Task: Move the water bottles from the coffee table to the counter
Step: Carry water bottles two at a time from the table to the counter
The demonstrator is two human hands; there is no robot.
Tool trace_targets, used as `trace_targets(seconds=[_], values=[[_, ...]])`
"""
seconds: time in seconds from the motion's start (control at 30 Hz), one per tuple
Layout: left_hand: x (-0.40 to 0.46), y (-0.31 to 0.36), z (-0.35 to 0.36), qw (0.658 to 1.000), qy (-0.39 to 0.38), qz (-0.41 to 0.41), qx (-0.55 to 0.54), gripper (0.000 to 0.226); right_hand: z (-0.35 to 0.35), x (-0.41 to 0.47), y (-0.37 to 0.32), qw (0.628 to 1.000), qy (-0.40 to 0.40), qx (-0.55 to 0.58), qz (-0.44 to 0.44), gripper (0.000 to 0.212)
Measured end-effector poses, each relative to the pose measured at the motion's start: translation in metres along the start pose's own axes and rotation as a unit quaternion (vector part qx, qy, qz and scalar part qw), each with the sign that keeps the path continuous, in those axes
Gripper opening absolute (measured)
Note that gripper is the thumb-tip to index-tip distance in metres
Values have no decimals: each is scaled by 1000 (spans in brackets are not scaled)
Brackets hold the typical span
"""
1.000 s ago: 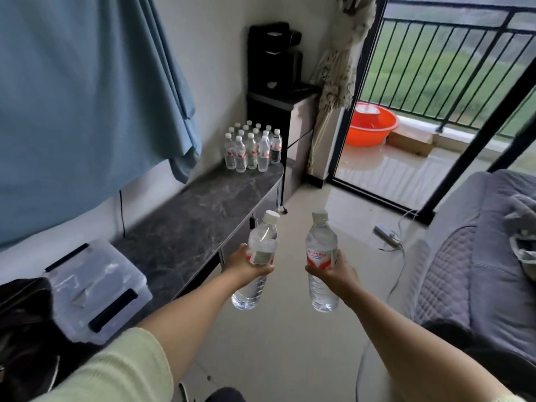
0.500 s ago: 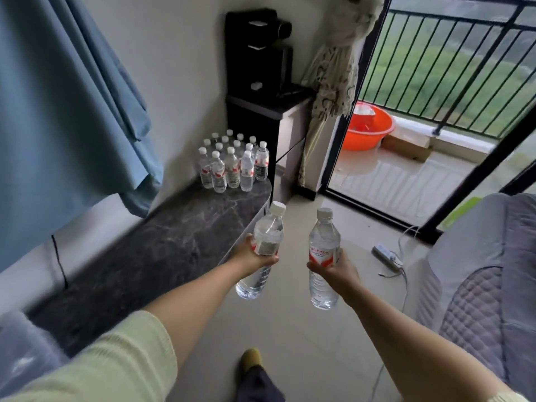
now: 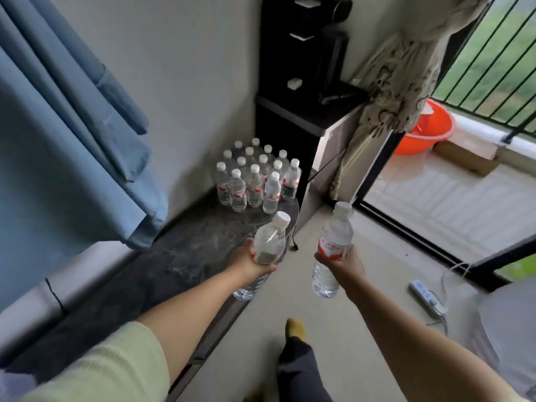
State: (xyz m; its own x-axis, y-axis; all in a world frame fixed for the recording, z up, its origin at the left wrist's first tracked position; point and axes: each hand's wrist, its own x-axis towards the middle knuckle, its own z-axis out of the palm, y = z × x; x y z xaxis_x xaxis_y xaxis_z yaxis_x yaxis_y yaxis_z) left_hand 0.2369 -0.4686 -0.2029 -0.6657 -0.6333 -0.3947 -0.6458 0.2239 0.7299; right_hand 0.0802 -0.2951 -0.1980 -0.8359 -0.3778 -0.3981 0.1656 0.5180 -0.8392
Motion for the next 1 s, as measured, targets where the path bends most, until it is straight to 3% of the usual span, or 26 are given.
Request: trace_targets(seconds=[0.4,0.57,0.73,1.0], values=[[184,10,4,960,107,-183,-181,62,67,211,-63,991,-126,-34,-22,60],[251,9,18,928,221,-190,-232,51,102,288,-74,990,-137,-17,-41,54],[309,-14,37,903,272,-190,-272,52,142,343,-54,992,-125,-20,-24,54],[371,-38,83,865,400,-151,-263,73,186,389,-3,996,-89,-19,-12,56]])
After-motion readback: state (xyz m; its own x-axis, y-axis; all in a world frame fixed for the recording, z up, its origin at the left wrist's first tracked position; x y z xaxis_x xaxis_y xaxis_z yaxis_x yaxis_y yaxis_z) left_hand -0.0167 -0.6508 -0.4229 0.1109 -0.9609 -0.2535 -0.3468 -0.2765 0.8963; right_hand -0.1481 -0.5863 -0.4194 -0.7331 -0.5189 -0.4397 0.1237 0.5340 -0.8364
